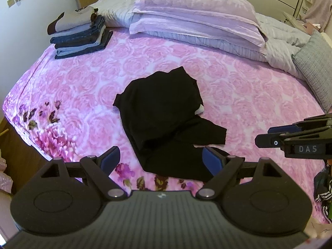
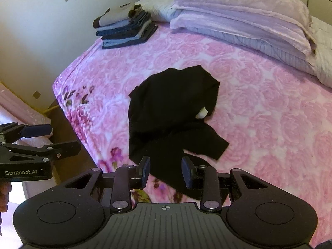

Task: Fold clothes
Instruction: 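Reach both grippers toward the black top's shoulders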

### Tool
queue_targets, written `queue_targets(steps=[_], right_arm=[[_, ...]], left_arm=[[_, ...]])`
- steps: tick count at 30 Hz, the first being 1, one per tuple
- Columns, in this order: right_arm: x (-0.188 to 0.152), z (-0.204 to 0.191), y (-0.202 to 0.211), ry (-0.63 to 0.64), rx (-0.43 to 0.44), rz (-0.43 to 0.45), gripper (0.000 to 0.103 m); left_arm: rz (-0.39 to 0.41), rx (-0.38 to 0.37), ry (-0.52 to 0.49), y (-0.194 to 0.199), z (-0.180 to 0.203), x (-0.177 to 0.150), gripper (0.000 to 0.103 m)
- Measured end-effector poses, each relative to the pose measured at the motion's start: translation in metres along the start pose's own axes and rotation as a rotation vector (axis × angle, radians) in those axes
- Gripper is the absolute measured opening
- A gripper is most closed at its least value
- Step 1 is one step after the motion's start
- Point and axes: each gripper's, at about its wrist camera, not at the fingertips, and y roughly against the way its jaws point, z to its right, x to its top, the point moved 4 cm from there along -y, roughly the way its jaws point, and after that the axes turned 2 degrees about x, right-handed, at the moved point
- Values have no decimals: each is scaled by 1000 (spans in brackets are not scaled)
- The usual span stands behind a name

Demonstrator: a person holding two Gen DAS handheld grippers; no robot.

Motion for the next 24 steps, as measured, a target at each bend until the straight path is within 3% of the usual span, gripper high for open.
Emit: queue_targets(steps=[15,24], right_arm=[[22,30,-34,-115,-68,-13,31],[9,102,-42,-274,-225,-21,31]], left_arm=[[-31,-25,-94,-64,-9,15,84],[80,17,-361,-159,19,-5,83]])
